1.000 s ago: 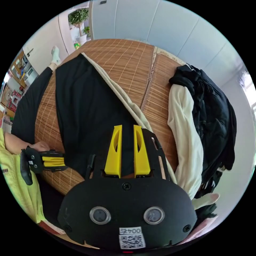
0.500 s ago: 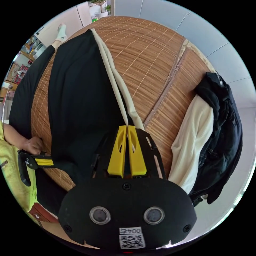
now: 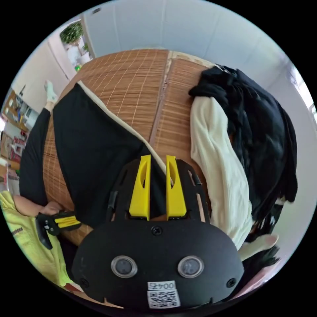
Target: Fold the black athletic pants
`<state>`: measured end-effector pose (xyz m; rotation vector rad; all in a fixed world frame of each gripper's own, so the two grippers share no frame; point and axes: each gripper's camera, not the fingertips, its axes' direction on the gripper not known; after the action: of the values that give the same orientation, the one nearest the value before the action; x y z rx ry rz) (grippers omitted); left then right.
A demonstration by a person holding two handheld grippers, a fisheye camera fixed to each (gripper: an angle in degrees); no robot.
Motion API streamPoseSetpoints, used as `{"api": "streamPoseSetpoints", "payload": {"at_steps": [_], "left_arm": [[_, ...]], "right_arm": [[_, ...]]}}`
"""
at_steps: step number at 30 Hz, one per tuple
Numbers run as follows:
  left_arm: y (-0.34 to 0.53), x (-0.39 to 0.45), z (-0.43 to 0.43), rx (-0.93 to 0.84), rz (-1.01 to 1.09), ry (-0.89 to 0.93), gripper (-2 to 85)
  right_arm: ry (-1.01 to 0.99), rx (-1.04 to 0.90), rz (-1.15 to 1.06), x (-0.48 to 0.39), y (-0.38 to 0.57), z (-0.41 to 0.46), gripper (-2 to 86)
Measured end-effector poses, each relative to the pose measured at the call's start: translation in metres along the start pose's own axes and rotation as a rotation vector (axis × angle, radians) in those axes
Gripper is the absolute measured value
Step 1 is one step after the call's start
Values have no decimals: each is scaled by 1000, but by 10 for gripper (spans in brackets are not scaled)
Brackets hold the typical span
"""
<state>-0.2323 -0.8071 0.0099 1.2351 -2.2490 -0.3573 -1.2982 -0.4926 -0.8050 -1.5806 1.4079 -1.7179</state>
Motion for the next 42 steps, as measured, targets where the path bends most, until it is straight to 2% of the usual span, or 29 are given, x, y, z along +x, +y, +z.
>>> {"api": "streamPoseSetpoints", "payload": {"at_steps": [4,8,11,13,15,18,19,21,23,26,29,31,34,37,42], "left_arm": [[4,-7,0,-14,-20,8,17],[8,-6,-2,-32,22,-23,16],[11,-4,-5,-58,53,-43,16],[12,0,-7,-84,82,-77,17],[11,4,-6,-106,107,-94,17],[10,8,-4,-127,165,-145,18],[11,4,-6,-126,152,-146,19],[14,-7,-12,-131,135,-102,19],[22,-20,-23,-118,100,-75,18],[45,-43,-38,-121,73,-92,16],[83,-75,-50,-149,78,-213,15],[111,-106,-49,-199,85,-327,15],[171,-199,-35,-357,22,-487,17],[204,-262,-26,-446,1,-561,19],[258,-342,20,-673,262,-665,40]], "right_arm": [[-18,4,247,29,112,-13,75],[-109,48,493,53,214,15,55],[-198,58,572,66,245,42,55],[-184,128,595,66,250,31,61],[-131,186,582,58,252,20,62],[-127,25,564,55,245,63,55],[-124,35,561,54,243,67,52],[-34,98,568,45,242,51,52],[63,257,537,12,245,19,53],[-30,352,462,-36,240,7,60],[-102,344,311,-94,214,5,59],[-115,332,238,-131,204,5,57],[-151,262,189,-180,197,22,55],[-87,154,165,-200,185,42,54],[-40,82,198,-192,174,62,51]]}}
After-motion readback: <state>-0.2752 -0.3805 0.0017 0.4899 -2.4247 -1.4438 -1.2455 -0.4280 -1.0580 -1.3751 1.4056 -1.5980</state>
